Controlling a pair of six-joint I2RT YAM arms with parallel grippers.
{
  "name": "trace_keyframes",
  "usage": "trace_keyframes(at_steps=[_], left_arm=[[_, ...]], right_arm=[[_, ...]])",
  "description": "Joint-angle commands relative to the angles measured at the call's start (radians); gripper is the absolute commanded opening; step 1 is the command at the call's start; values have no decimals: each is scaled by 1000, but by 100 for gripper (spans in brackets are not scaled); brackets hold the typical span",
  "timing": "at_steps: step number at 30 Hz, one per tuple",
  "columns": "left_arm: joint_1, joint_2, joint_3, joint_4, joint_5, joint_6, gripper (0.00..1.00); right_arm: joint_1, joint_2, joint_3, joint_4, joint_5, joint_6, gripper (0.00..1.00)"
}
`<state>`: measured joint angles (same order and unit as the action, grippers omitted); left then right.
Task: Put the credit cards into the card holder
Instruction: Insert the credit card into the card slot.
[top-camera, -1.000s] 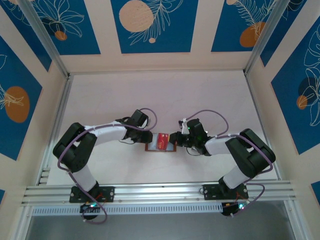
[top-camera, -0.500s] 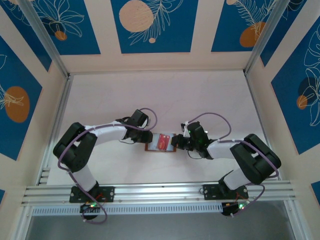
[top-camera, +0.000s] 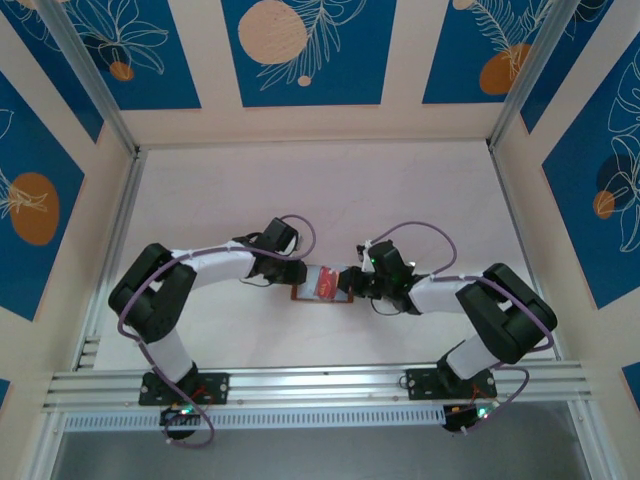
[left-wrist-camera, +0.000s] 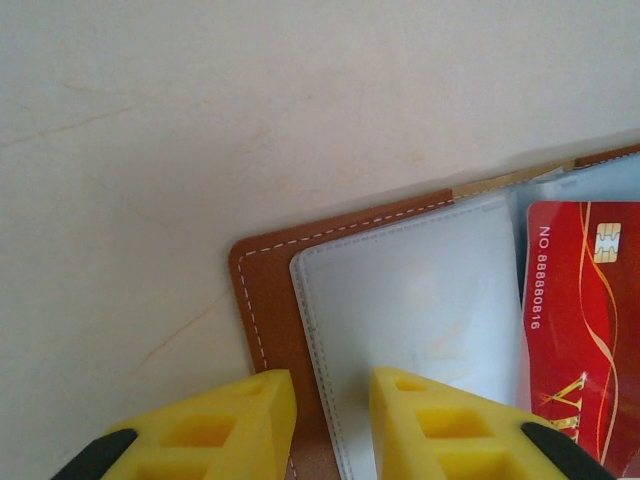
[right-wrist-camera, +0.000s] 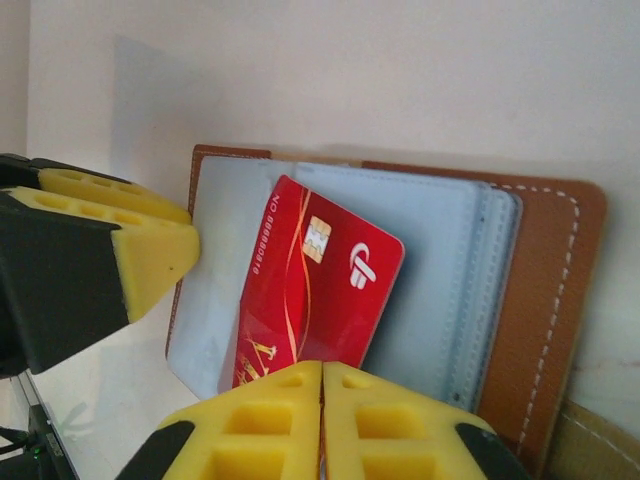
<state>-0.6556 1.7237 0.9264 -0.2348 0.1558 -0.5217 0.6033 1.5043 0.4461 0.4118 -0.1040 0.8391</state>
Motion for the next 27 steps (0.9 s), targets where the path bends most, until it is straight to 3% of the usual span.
trace_keyframes(at_steps=[1, 12, 27], left_arm=[[10, 43, -35, -30, -19, -1, 27], [8, 42, -40, -23, -15, -1, 28], [8, 42, -57, -12, -12, 2, 28]], right_arm=[[12, -27, 31, -69, 11, -10, 15], [21, 22, 131, -275, 97, -14, 24], [44, 93, 210, -291, 63, -20, 23]])
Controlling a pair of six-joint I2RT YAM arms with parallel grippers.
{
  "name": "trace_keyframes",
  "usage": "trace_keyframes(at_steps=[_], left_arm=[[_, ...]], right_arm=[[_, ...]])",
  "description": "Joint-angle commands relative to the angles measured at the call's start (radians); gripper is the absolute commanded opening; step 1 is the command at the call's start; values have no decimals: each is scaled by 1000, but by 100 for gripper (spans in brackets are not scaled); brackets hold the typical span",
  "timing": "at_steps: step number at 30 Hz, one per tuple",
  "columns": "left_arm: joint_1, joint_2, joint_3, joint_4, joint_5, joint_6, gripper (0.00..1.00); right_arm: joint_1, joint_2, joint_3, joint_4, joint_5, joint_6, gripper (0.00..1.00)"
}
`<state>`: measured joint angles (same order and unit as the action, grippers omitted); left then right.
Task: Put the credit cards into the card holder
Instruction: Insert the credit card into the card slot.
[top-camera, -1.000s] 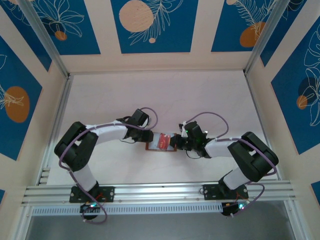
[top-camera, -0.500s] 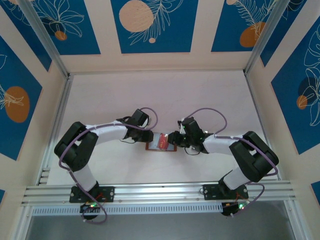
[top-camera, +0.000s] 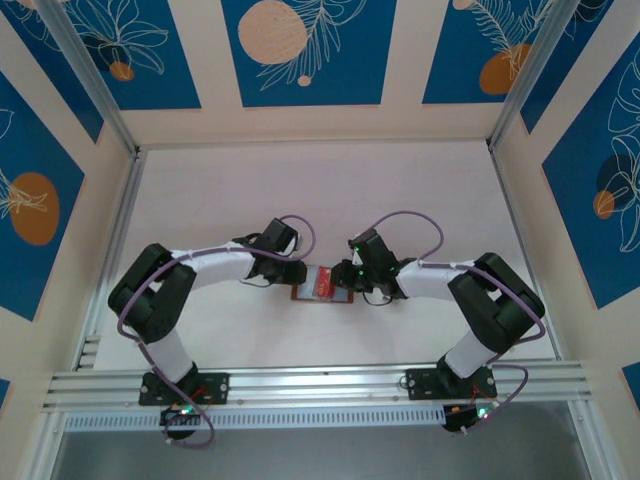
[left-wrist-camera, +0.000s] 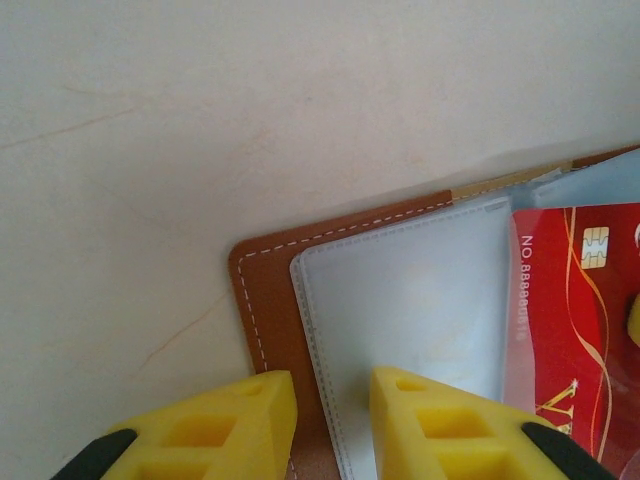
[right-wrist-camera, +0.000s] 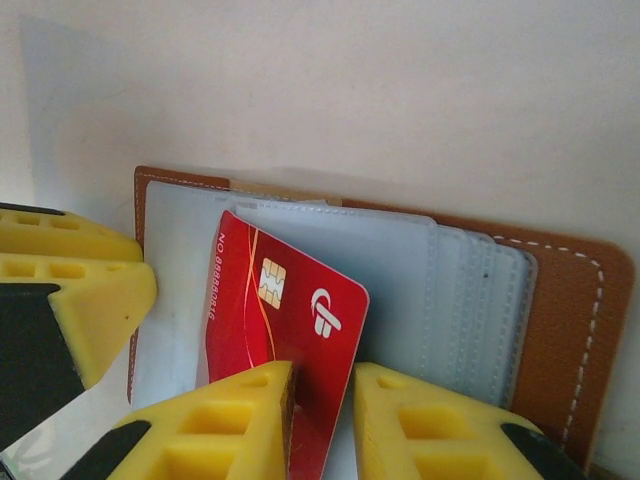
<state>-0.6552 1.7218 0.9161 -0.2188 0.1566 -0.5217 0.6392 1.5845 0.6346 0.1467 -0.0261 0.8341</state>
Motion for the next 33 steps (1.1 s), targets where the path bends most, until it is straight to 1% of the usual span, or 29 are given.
trace_keyframes(at_steps=[1, 7, 15, 21, 30, 33], left_arm=[[7, 45, -46, -27, -11, 1, 28], [7, 51, -48, -22, -8, 0, 28], [6, 55, -48, -21, -9, 0, 27], [7, 49, -48, -18, -2, 1, 27], [0, 39, -51, -15, 0, -7, 27], [-4, 39, -49, -12, -2, -13, 28]], right_arm=[[6, 13, 22, -17, -27, -15, 23], [-5, 30, 7, 70, -114, -4, 22], [-11, 33, -2, 83, -136, -6, 13], [-4, 91, 36, 85, -163, -12, 8], [40, 142, 54, 134, -142, 43, 7], [60, 145, 38, 180, -129, 74, 9]])
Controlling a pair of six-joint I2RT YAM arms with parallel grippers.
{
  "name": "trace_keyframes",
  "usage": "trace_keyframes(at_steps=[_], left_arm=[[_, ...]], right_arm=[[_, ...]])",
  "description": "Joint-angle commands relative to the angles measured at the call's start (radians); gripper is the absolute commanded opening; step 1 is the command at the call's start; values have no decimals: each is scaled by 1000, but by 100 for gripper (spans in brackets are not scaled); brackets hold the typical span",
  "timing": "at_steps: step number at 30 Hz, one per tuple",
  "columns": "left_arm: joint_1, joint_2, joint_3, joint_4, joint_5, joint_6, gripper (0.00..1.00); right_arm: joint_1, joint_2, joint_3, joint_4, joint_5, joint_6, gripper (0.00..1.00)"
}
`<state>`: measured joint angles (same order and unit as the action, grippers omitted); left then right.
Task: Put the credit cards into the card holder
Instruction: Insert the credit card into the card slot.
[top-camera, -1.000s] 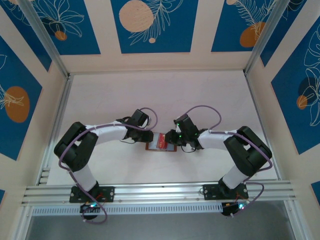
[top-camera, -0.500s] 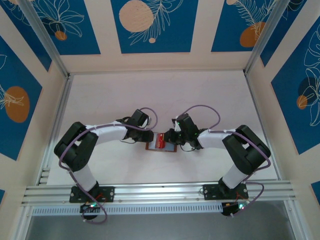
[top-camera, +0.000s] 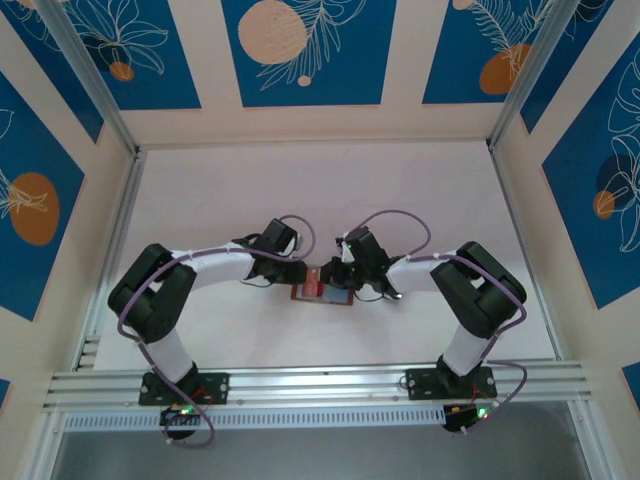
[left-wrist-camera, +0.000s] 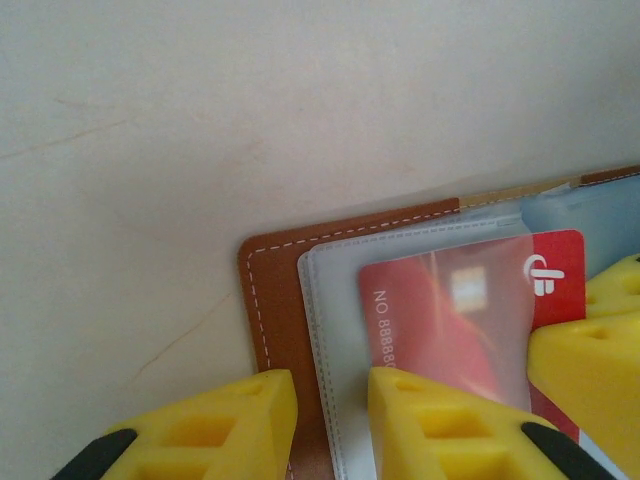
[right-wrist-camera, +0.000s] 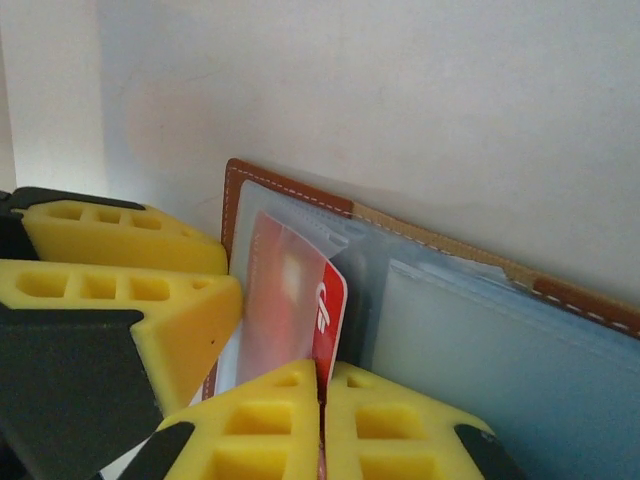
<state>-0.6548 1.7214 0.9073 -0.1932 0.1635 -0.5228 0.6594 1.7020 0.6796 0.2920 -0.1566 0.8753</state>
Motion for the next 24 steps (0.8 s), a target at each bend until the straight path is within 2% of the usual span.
trace_keyframes(at_steps=[1, 5, 10, 14, 17, 20, 22, 24], left_arm=[[-6, 40, -40, -36, -9, -14, 28], [-6, 37, -47, -28, -14, -29, 27], [-5, 24, -73, -18, -28, -43, 27], [-5, 32, -79, -9, -24, -47, 27], [-5, 30, -81, -3, -23, -51, 27], [-5, 29, -79, -3, -22, -50, 27], [-5, 25, -80, -7, -25, -49, 27], [-6, 21, -83, -8, -26, -49, 27]], right_arm=[[49, 27, -7, 41, 3, 33, 11], [40, 2, 4, -27, 17, 1, 17], [32, -95, 51, -270, 84, -76, 26], [28, -132, 89, -387, 104, -117, 30], [29, -132, 108, -424, 129, -129, 25], [40, -93, 163, -480, 163, -144, 4], [45, -61, 194, -502, 176, -148, 0], [50, -31, 215, -505, 178, -151, 0]])
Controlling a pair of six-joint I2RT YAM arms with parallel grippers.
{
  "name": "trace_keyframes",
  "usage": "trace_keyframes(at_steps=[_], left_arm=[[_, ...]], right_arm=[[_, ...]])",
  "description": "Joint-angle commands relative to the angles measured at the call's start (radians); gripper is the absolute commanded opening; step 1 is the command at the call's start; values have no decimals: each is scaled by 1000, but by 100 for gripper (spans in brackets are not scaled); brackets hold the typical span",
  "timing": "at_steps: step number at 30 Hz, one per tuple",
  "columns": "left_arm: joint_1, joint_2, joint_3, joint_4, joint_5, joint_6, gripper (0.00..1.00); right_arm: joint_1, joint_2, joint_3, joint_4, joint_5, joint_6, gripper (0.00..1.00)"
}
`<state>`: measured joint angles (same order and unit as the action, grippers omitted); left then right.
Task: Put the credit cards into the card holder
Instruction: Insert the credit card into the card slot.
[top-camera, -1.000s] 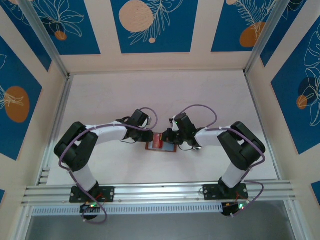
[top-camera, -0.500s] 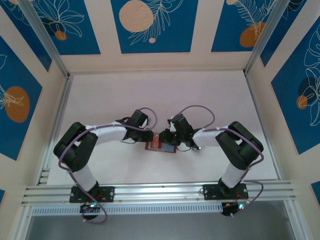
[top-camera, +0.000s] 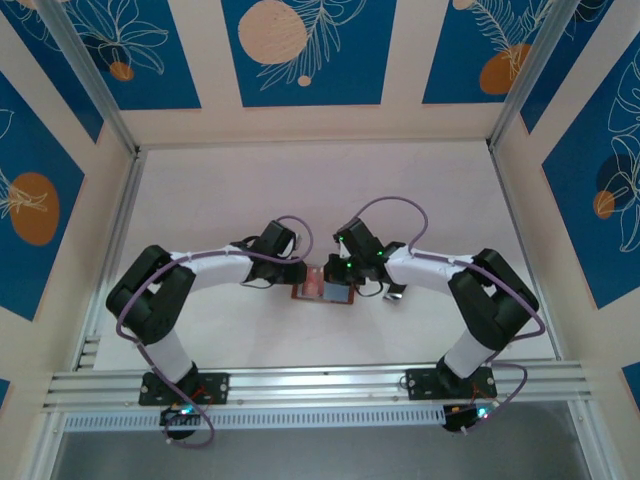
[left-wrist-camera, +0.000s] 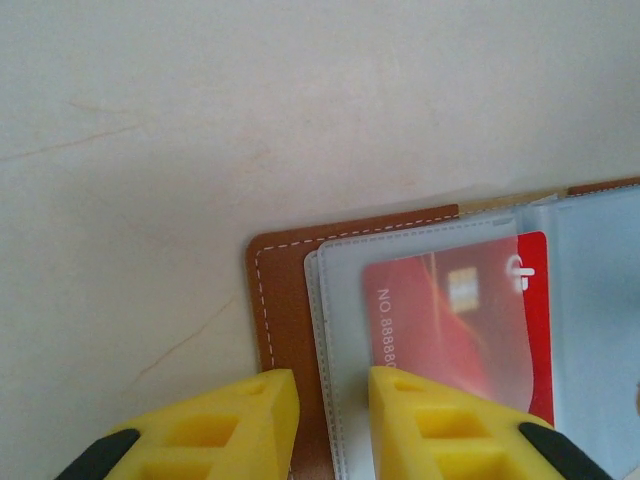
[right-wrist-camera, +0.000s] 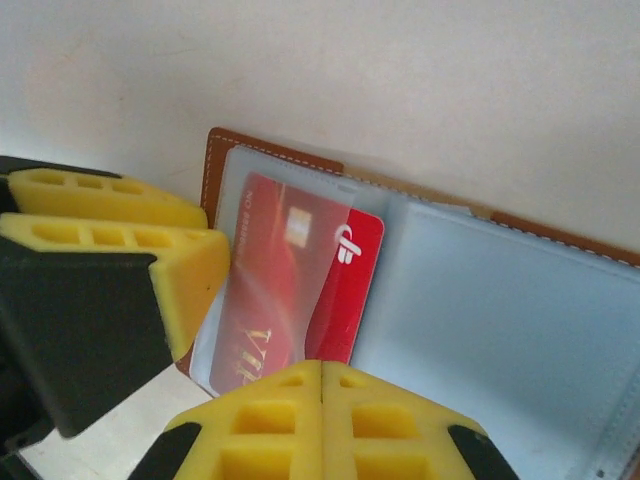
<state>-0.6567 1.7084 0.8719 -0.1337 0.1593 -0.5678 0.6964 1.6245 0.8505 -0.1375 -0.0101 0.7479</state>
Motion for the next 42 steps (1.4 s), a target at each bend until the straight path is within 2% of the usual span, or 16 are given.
trace_keyframes(at_steps=[1, 7, 16, 24, 35, 42], left_arm=[[-4, 36, -48, -68, -21, -3, 27], [-3, 32, -49, -68, -24, 1, 27], [-3, 36, -45, -74, -29, 8, 27], [-4, 42, -50, -68, -29, 8, 27], [-3, 34, -52, -73, -32, 12, 27], [-12, 34, -59, -77, -44, 15, 26]], right_arm=[[14, 59, 52, -77, 32, -24, 0], [20, 123, 77, -96, 60, -7, 0], [28, 79, 40, -96, 98, 14, 0], [19, 43, 17, -73, 72, 10, 0], [46, 157, 64, -82, 70, 23, 0], [48, 156, 53, -13, -5, 51, 0]])
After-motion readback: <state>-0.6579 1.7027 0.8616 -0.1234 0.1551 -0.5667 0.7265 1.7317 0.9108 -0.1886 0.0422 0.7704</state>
